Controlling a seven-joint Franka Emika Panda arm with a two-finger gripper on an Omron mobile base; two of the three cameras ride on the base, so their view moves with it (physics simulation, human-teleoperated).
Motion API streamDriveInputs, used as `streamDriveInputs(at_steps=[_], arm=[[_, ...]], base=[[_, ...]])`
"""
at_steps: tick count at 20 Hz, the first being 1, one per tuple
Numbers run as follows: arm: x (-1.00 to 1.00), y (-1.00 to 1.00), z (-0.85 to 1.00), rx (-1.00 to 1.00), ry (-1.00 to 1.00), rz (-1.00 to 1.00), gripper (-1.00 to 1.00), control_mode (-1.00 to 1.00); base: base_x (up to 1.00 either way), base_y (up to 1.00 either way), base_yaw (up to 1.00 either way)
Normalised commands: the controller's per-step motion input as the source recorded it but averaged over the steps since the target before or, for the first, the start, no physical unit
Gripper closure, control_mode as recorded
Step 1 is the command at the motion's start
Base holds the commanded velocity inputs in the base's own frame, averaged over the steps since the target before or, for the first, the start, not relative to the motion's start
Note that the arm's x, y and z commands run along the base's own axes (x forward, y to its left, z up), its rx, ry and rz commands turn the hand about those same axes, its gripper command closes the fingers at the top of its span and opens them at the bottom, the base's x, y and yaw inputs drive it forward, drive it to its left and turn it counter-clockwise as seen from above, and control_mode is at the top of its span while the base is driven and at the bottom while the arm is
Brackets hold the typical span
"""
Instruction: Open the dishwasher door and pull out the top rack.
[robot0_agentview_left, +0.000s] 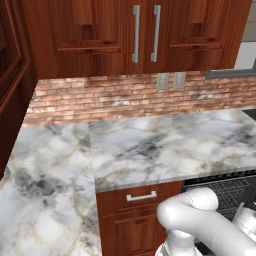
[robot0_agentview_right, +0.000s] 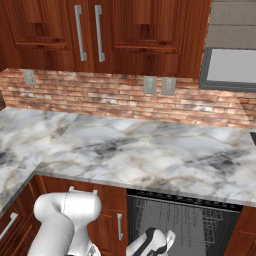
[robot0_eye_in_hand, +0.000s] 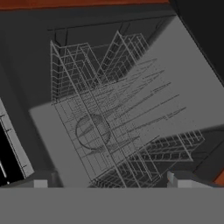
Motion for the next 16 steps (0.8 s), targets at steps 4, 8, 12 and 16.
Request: streamDriveInputs(at_steps=[4,8,12,16], arm=[[0.21,0.01,0.00,0.00,-0.05,0.00,-1.00,-1.00],[0.22,0.00,0.00,0.00,-0.04,0.00,-1.00,-1.00],[0.21,0.00,-0.04,0.00,0.00,0.00,-1.00,-1.00],[0.22,0.00,-0.06,0.01,0.00,0.01,-1.00,-1.00]], base=[[0.00,0.00,0.00],[0.00,0.00,0.00],[0.00,0.00,0.00],[0.00,0.00,0.00]])
